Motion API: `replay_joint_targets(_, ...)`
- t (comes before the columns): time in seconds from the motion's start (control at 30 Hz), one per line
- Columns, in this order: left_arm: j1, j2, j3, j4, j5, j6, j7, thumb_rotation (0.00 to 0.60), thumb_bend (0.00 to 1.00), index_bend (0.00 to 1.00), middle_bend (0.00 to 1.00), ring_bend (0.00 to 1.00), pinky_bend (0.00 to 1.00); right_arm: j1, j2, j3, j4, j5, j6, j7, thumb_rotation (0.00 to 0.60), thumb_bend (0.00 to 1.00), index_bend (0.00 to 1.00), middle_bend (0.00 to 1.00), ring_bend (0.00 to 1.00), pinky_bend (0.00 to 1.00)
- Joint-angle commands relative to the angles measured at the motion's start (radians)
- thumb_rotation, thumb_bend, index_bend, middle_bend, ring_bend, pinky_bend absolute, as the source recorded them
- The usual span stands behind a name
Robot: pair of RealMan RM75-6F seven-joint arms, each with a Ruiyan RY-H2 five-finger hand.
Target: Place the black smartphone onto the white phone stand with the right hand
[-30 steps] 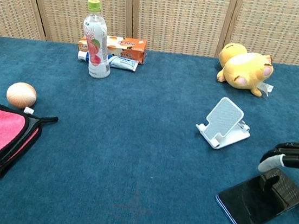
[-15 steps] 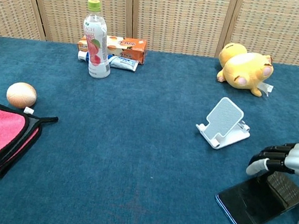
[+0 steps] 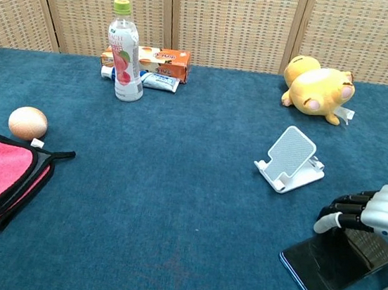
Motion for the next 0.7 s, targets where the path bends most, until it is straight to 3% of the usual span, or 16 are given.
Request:
replay_joint_targets(0.03, -0.001, -0.001, -0.001, -0.002, 0.000, 0.000, 0.002, 0.600, 0.00, 0.00, 0.00, 0.00, 0.00, 0.001, -0.006, -0.005, 0.007, 0.000, 0.006, 0.003, 0.600, 0.29, 0.27, 0.28, 0.25, 0.29)
replay_joint_targets(0.2, -0.001, 0.000, -0.001, -0.004, -0.003, -0.001, 0.005, 0.600, 0.00, 0.00, 0.00, 0.00, 0.00, 0.001, -0.015, -0.016, 0.021, -0.002, 0.024, 0.018, 0.600, 0.43, 0.38, 0.40, 0.36, 0.31)
replay_joint_targets(0.3, -0.001, 0.001, 0.000, -0.003, -0.003, -0.001, 0.002, 0.600, 0.00, 0.00, 0.00, 0.00, 0.00, 0.000, -0.017, -0.020, 0.026, -0.003, 0.042, 0.031, 0.600, 0.45, 0.40, 0.46, 0.41, 0.32)
replay_joint_targets(0.7, 0.000, 0.002, 0.001, -0.002, 0.000, 0.002, -0.003, 0.600, 0.00, 0.00, 0.00, 0.00, 0.00, -0.004, 0.024, -0.018, -0.018, 0.002, 0.102, 0.029, 0.600, 0.47, 0.43, 0.48, 0.43, 0.34)
